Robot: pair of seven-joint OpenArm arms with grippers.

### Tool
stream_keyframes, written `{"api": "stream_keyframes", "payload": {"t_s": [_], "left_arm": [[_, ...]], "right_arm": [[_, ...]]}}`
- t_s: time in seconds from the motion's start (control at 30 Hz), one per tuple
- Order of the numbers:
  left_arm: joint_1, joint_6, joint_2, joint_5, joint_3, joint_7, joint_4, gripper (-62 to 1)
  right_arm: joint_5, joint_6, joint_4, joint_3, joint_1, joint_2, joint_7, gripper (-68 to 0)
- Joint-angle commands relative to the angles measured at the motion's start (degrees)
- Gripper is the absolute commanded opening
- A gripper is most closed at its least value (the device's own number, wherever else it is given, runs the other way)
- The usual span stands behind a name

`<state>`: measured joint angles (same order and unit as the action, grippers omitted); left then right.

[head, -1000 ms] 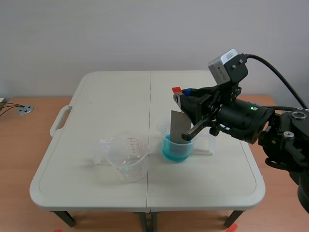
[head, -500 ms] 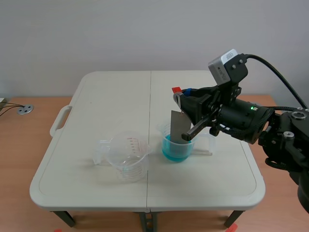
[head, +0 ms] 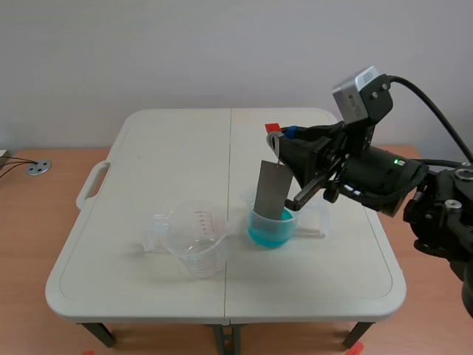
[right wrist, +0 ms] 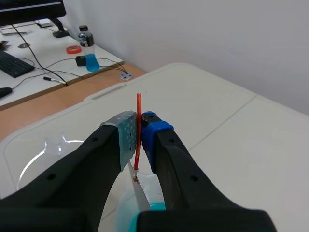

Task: Hold the metal plate by the orange handle, dip it into the blue solution, take it out and point at it, then put the plate back in the beaker on the left.
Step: 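Raise the plate and point at it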

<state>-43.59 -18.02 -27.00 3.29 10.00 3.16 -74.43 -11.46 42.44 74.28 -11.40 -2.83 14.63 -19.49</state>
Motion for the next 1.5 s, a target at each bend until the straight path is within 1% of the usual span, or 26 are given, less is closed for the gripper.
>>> {"api": "stream_keyframes", "payload": {"t_s": [0.0,0.43,0.63,0.83,1.07,1.23,1.37,1.47], "left_arm": [[0.0,-0.1,-0.3,0.3,-0.4,-0.3,-0.5,-59.4],[0.0,-0.1,-0.4,0.2,-0.4,-0.3,-0.5,-59.4],[0.0,-0.1,-0.4,-2.5,-2.0,-0.3,-0.5,-59.4],[0.0,-0.1,-0.7,-2.7,-8.0,-0.3,-0.5,-59.4],[0.3,-0.1,-0.7,-2.7,-19.0,-0.5,-0.5,-59.4],[2.8,-0.1,-1.0,-2.7,-25.7,-0.7,-0.5,-59.4],[6.4,-0.1,-2.2,-2.7,-28.4,-1.4,-0.5,-59.4],[9.6,-0.2,-3.3,-2.7,-28.8,-3.4,-0.5,-59.4]], "right_arm": [[-0.7,0.3,2.1,0.8,-0.8,0.3,-1.2,-66.2],[-0.7,0.3,9.8,2.9,-0.7,0.4,-0.1,-66.2],[-1.0,0.3,12.9,2.9,-0.7,1.2,0.8,-66.2],[-3.8,0.3,15.5,3.2,-0.7,2.2,2.7,-66.2],[-6.6,0.3,18.9,4.6,-0.7,2.2,6.4,-66.2],[-8.9,0.3,21.5,5.0,-0.7,2.2,9.6,-66.2],[-10.8,0.3,23.2,5.1,-0.7,2.2,11.4,-66.2],[-12.0,0.3,24.3,5.1,-0.7,2.2,12.7,-66.2]]}}
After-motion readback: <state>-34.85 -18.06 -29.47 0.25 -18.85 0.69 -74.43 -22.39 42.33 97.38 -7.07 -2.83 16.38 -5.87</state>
